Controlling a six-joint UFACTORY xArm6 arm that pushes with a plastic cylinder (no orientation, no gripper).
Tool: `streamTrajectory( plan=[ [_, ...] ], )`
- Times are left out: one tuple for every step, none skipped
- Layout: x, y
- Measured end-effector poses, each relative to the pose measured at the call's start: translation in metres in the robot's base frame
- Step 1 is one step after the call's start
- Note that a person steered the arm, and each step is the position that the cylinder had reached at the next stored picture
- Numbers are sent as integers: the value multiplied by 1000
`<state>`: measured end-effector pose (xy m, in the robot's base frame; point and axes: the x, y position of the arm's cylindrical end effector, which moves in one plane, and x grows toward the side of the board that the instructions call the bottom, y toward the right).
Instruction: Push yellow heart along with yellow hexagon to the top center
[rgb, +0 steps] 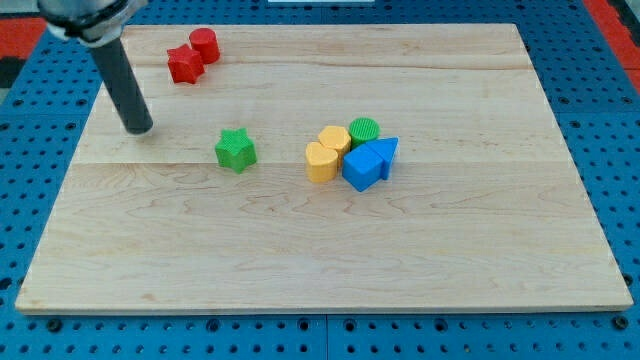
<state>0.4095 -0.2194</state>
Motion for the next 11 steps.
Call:
streamTrajectory(
  plan=[
    [47, 35],
    [58, 83],
    [58, 141],
    [58, 185],
    [58, 186],
    [60, 211],
    [60, 236],
    [60, 236],
    [60, 236],
    [80, 246],
    [73, 254]
  ],
)
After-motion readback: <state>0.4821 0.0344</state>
